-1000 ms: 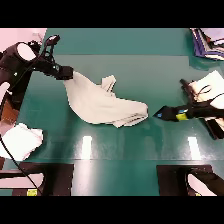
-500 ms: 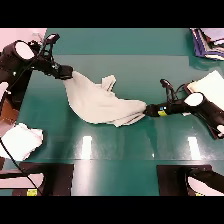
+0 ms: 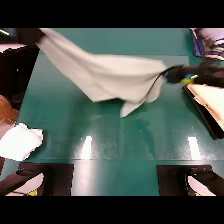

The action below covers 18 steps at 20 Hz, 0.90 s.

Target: Fold the shirts.

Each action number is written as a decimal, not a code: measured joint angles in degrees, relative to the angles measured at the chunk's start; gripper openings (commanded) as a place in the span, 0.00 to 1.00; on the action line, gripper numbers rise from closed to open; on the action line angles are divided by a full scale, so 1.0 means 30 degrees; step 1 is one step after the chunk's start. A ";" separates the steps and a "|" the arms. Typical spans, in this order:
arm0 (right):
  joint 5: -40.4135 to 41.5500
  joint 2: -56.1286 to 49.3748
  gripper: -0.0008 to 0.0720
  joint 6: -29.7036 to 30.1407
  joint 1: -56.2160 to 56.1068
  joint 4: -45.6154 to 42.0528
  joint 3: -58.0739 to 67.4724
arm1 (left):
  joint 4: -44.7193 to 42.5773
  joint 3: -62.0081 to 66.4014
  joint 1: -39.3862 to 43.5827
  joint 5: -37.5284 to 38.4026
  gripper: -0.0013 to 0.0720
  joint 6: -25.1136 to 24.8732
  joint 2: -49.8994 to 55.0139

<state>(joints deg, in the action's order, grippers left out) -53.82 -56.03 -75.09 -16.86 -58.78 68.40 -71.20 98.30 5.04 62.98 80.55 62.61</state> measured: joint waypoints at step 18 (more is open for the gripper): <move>-0.8859 -0.0233 0.04 -0.2492 0.5282 -0.0539 0.6127 | -0.0838 0.3752 -0.0007 0.0860 0.05 0.0648 0.2120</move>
<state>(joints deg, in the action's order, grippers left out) -80.40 -56.73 -82.56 -1.02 -60.40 86.78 -73.71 109.56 5.02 65.56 82.50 68.97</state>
